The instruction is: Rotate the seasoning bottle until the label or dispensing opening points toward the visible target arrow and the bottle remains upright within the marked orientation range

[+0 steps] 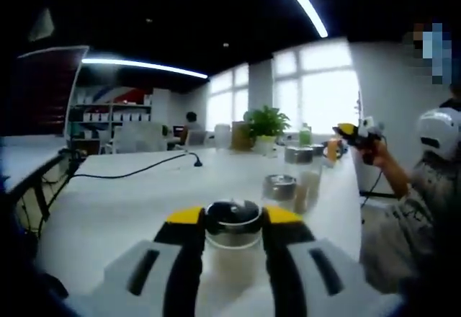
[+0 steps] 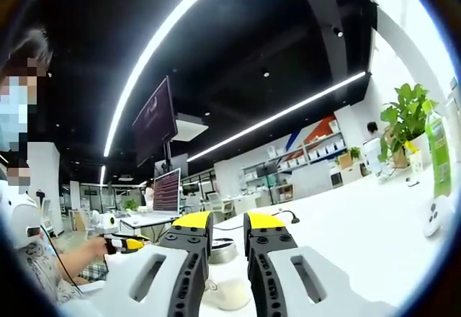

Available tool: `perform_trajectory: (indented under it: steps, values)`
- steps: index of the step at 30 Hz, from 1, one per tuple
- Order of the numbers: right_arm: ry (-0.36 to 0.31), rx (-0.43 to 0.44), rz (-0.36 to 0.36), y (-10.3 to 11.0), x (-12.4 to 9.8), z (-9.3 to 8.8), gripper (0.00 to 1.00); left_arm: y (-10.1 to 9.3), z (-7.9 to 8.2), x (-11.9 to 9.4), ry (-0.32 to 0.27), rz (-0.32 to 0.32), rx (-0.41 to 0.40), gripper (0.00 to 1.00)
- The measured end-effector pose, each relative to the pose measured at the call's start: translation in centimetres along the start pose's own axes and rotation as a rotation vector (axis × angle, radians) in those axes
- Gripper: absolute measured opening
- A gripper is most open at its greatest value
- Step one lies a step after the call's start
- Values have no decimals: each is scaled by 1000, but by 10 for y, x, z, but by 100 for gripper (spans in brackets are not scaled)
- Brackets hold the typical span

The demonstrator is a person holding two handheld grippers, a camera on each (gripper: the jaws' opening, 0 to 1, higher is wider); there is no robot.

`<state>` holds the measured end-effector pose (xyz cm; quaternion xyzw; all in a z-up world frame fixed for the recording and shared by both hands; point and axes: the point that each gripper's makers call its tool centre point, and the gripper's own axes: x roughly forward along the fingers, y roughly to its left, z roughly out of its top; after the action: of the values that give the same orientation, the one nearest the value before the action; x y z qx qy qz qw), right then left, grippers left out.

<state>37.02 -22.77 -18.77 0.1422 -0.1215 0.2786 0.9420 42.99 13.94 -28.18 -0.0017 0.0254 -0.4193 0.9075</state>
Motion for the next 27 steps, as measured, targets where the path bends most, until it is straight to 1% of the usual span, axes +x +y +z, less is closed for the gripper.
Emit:
perform_trajectory:
  steps: [3, 6, 9, 10, 12, 13, 15, 18, 19, 20, 22, 23, 25, 27]
  values:
    - [1, 0, -1, 0, 0, 0, 16, -1, 0, 0, 13, -17, 1, 33]
    - [1, -1, 1, 1, 1, 0, 16, -3, -1, 0, 17, -15, 7, 33]
    - [-1, 3, 5, 1, 1, 0, 16, -4, -3, -1, -3, -10, -16, 34]
    - [0, 2, 4, 1, 1, 0, 16, -4, -3, -1, -14, -7, -29, 38]
    - [1, 2, 3, 1, 1, 0, 16, -5, 1, -4, -40, 9, -32, 42]
    - [1, 3, 2, 0, 1, 0, 16, -5, 3, -6, -50, 14, -29, 42]
    - [0, 3, 0, -1, 1, 1, 16, -2, 12, -12, -90, 43, -43, 41]
    - [1, 4, -1, -1, 1, 1, 16, 5, 23, -21, -147, 111, -81, 41]
    - [1, 4, 0, -1, 1, 1, 16, 6, 25, -24, -162, 124, -94, 40]
    - [2, 4, 0, -1, 2, 1, 16, 8, 24, -26, -167, 140, -129, 39]
    - [3, 5, 3, 0, 2, 0, 16, 11, 25, -30, -199, 164, -183, 38]
    - [4, 5, 4, 0, 2, 0, 16, 12, 25, -31, -207, 169, -202, 38]
    - [5, 4, 3, 0, 2, 0, 16, 12, 25, -33, -212, 179, -203, 39]
    - [4, 3, 2, 0, 2, 1, 16, 12, 25, -32, -203, 208, -187, 39]
